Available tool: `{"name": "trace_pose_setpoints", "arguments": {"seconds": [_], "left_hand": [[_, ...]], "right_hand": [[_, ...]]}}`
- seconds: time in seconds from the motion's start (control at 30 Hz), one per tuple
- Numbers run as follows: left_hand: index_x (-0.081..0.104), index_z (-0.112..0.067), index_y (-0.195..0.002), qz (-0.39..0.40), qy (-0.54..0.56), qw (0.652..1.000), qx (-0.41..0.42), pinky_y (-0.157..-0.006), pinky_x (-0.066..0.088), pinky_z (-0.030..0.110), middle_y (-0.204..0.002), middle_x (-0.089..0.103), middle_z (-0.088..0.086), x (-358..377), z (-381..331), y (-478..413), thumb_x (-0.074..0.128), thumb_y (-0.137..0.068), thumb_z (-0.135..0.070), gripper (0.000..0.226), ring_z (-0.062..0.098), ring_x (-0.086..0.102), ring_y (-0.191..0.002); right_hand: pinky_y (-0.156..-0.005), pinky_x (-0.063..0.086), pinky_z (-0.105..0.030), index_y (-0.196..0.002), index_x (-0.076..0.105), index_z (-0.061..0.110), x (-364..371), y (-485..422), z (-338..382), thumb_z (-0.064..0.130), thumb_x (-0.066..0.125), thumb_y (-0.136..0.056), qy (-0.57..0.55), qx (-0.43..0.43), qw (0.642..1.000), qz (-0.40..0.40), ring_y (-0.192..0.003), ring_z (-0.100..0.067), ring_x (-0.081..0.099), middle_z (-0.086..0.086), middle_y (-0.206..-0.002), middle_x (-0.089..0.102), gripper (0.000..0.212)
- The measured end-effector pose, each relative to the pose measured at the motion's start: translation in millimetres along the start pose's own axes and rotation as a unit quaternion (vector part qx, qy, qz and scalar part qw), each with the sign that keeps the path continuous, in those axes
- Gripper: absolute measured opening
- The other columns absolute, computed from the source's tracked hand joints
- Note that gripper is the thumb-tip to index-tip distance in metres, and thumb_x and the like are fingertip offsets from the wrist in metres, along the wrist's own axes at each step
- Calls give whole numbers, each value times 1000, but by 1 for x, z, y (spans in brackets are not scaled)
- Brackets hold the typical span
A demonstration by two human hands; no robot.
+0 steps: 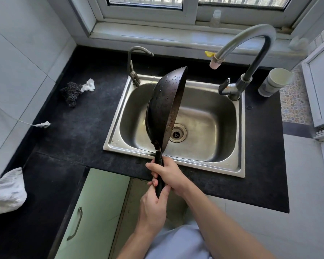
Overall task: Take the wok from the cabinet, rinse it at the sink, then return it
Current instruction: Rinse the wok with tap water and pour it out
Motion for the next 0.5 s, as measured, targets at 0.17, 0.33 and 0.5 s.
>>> {"name": "trace_pose_setpoints", "arguments": {"seconds": [0.17, 0.33, 0.5], "left_hand": [[53, -28, -100, -2, -19, 1000, 4, -68, 41, 3, -83, 60, -19, 0, -4, 0, 57, -97, -28, 5, -27, 52, -82], [61, -21, -94, -8, -15, 1000, -2, -62, 41, 8, -72, 62, -10, 4, 3, -1, 58, -95, -32, 11, -13, 58, -73], [63, -21, -95, -8, -5, 1000, -11, -62, 42, 10, -71, 63, -10, 5, 6, 1, 58, -95, -33, 13, -10, 59, -71]], "right_hand": [[-69, 59, -40, -88, 47, 11, -2, -1, 0, 11, 61, -99, 1, 1, 1000, 5, -43, -13, 51, 2, -57, 50, 18], [-68, 59, -39, -86, 48, 11, -3, 1, -2, 11, 61, -99, 0, 1, 1000, 5, -43, -13, 51, 1, -57, 50, 18], [-67, 59, -39, -86, 49, 10, -4, 1, -4, 11, 62, -98, 1, 3, 1000, 4, -43, -13, 51, 2, -57, 50, 18]]}}
Point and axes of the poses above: each hand's wrist, its own y-axis away from the middle knuckle, its own x-axis out of the palm, z = x × y, the point moved 1 cm from there along -y, towards the middle knuckle
